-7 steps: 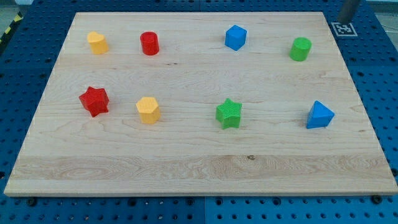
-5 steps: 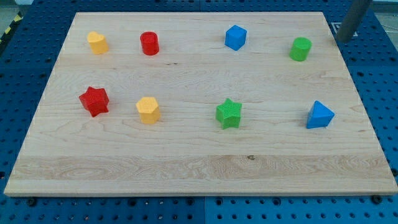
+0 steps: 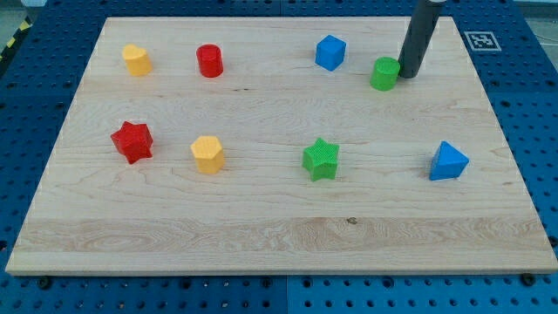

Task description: Move the green circle into the green star

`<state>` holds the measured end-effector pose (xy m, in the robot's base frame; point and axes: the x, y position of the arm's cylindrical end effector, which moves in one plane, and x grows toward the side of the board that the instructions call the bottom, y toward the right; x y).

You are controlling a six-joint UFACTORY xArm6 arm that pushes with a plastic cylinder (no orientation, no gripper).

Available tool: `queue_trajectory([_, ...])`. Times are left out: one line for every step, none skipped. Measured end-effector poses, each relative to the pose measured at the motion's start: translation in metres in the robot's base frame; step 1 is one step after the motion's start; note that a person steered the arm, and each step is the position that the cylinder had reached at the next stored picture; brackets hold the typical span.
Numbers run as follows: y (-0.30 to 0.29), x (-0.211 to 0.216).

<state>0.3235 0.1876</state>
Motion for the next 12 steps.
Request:
queue_trajectory([-0.002, -0.014])
queue_trajectory([-0.011, -0.013])
queue_trajectory([-0.011, -0.008])
queue_trajectory([-0.031, 0.016])
queue_trajectory([-0.048, 0.045])
queue_trajectory([-0.05, 0.05])
queue_trajectory([-0.017, 0.045])
queue_trajectory([0.0, 0.051])
queue_trajectory([-0.025, 0.063])
queue_trajectory([-0.063, 0.079])
queue_trajectory([-0.081, 0.095])
queue_trajectory([-0.056, 0.078])
